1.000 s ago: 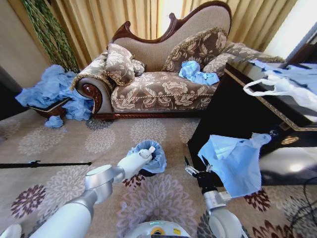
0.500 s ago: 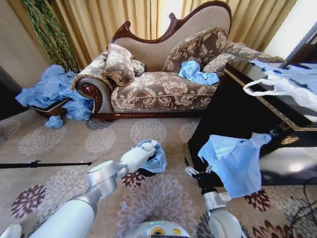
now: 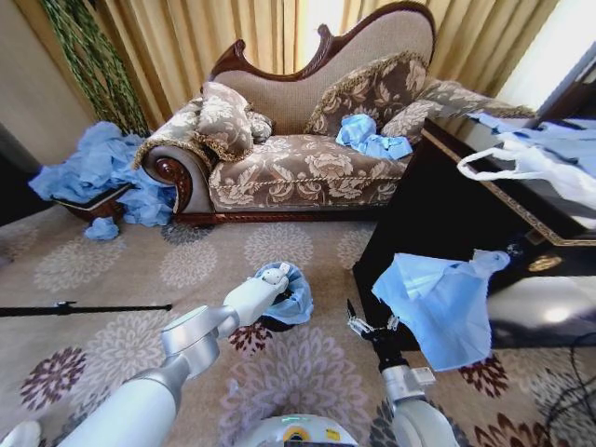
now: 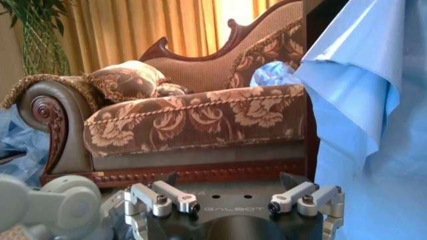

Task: Place a garbage bag over the trash bin.

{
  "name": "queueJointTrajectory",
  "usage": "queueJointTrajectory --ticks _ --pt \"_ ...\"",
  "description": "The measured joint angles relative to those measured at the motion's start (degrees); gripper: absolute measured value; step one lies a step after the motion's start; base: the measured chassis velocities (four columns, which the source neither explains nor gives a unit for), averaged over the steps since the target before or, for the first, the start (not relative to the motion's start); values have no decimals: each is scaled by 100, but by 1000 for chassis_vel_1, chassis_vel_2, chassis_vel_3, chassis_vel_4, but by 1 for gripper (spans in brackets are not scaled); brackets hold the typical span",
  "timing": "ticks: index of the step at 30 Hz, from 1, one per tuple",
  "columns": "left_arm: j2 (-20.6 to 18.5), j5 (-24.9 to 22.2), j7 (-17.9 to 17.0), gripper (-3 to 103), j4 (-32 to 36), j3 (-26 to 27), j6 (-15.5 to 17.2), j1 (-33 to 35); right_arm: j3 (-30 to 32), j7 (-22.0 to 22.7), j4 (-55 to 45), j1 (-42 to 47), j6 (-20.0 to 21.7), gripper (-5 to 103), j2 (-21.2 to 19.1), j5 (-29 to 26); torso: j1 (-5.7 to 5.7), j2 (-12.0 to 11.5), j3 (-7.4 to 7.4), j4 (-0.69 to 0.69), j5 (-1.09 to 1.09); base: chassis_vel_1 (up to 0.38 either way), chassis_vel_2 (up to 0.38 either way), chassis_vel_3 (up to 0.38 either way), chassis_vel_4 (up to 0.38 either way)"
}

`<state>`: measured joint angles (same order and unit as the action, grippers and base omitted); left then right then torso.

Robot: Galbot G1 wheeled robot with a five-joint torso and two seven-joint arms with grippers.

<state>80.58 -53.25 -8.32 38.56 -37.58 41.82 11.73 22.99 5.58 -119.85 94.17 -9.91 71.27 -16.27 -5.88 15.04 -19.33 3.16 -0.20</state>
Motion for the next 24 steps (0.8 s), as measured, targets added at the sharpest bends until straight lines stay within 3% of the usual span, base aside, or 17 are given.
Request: queueJointTrajectory --ticks 5,12,16,20,24 --pt "-172 149 282 100 143 -188 30 6 81 100 1 -130 36 100 -33 -80 0 0 0 0 0 0 0 0 0" --pt "-388 -79 204 100 456 -371 40 104 142 113 63 -185 54 100 -83 -157 0 0 0 -1 0 0 0 0 0" --pt "-194 -15 172 100 251 -139 53 52 77 122 96 -270 69 100 -86 -159 0 0 0 0 -1 0 0 0 0" --pt "309 244 355 100 -501 257 -68 -282 8 131 110 -291 79 100 -92 -144 0 0 0 4 -1 0 0 0 0" --pt "328 276 391 100 -543 276 -61 -322 -12 132 110 -266 79 100 -86 -129 0 0 0 4 1 0 0 0 0"
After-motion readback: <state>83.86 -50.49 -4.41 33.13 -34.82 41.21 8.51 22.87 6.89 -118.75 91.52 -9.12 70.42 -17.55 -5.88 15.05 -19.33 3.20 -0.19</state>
